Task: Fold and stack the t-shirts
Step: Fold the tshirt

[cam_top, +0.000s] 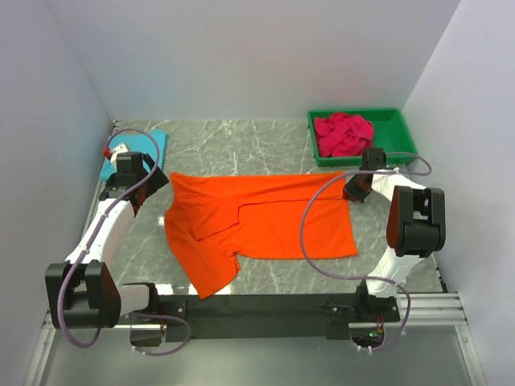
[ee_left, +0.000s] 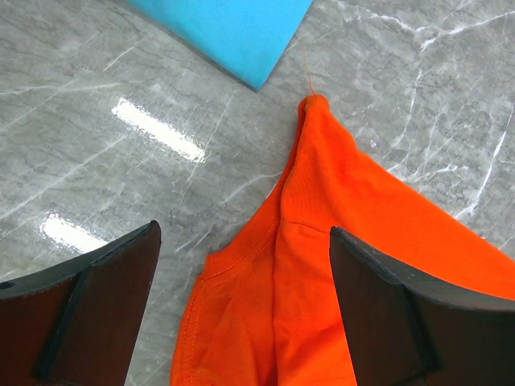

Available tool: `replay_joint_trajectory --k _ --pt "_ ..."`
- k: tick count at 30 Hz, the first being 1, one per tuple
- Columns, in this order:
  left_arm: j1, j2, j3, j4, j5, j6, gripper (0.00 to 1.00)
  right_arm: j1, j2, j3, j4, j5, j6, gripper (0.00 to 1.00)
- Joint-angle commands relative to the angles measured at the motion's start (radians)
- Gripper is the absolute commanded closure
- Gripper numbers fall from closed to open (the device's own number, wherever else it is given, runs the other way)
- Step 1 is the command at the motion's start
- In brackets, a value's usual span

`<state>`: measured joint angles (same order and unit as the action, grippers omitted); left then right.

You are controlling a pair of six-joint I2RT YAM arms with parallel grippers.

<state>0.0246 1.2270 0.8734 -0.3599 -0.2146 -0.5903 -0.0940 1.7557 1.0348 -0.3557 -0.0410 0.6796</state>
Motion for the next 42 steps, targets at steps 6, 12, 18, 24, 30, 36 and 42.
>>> replay_joint_trajectory --k 6,12,18,24,30,36,42 --pt "-0.002 0.000 0.006 0.030 -0.006 0.020 0.09 0.005 -0.016 0.068 -0.048 0.039 -0.020 0.94" --pt "0.000 -0.003 0.004 0.027 -0.008 0.021 0.09 0.005 -0.022 0.102 -0.104 0.039 -0.031 0.94" --pt "-0.002 0.009 0.009 0.021 -0.011 0.023 0.09 0.005 -0.039 0.122 -0.152 0.039 -0.038 0.94" --pt "-0.002 0.011 0.007 0.022 -0.005 0.024 0.09 0.007 -0.051 0.116 -0.181 0.039 -0.049 0.94" --pt "-0.002 0.023 0.012 0.019 -0.002 0.024 0.11 0.007 -0.052 0.096 -0.180 0.058 -0.057 0.94" --pt "-0.002 0.034 0.013 0.018 0.015 0.027 0.15 0.005 -0.059 0.123 -0.209 0.073 -0.069 0.94" --pt "-0.002 0.048 0.016 0.013 0.032 0.033 0.17 0.005 -0.058 0.110 -0.220 0.072 -0.075 0.92"
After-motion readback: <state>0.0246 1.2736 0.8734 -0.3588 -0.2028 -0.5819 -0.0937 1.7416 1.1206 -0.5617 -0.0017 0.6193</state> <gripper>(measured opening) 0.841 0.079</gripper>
